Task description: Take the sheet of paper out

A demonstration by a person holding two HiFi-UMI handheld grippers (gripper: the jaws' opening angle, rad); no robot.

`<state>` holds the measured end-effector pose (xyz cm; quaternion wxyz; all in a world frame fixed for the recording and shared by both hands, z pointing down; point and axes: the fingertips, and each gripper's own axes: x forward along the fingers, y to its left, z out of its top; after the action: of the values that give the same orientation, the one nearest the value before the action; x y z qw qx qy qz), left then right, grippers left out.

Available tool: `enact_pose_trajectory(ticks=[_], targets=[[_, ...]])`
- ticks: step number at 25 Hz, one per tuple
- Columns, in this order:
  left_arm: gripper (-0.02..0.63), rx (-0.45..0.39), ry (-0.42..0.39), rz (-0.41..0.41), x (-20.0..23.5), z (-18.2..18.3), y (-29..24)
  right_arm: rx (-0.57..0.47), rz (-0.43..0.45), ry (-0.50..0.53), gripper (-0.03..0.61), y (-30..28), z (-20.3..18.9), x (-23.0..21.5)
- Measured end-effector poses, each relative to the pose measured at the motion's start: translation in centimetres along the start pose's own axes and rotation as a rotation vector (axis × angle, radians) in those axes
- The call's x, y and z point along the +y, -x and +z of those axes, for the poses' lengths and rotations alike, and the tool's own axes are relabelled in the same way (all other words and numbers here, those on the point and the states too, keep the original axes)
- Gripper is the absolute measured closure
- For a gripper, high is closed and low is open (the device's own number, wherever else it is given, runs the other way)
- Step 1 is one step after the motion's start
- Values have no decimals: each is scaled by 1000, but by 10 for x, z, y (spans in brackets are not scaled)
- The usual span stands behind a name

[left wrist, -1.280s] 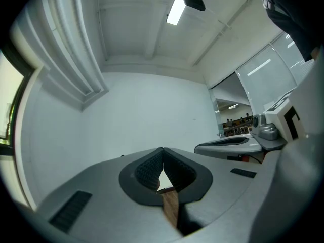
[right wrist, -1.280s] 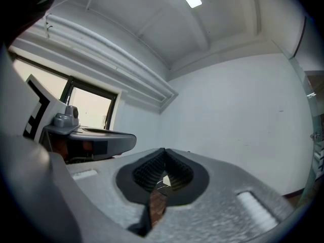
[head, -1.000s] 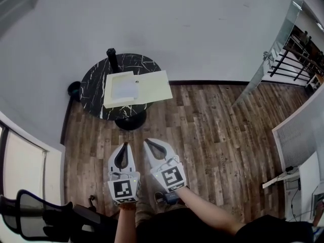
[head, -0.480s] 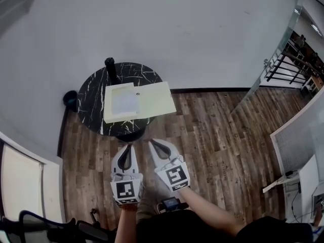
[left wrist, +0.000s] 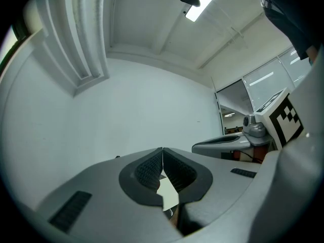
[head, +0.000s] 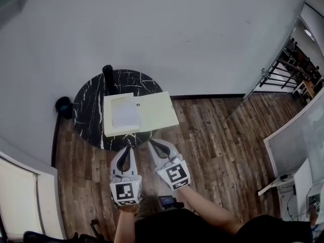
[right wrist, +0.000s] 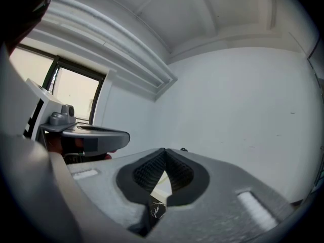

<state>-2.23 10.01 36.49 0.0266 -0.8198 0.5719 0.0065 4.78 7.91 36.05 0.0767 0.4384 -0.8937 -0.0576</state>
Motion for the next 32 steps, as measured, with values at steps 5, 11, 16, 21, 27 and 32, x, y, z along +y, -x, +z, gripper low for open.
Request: enact_pose_trajectory(ticks=[5, 11, 16, 21, 27, 32], targets=[[606, 0, 41, -26, 21, -7, -18, 3, -47, 39, 580, -18, 3, -17], [606, 15, 69, -55, 29, -19, -26, 67, -138, 15, 580, -18, -27, -48], [606, 40, 49, -74, 33, -41, -36, 95, -174, -9, 580, -22, -49, -62], [606, 69, 55, -83, 36, -44, -50, 116, -156, -18, 580, -44, -67, -72], [606, 105, 69, -67, 45, -49, -74, 148, -93, -13, 580, -77, -87, -91], [606, 147, 60, -33, 70, -61, -105, 176, -28, 32, 580, -124, -109, -113]])
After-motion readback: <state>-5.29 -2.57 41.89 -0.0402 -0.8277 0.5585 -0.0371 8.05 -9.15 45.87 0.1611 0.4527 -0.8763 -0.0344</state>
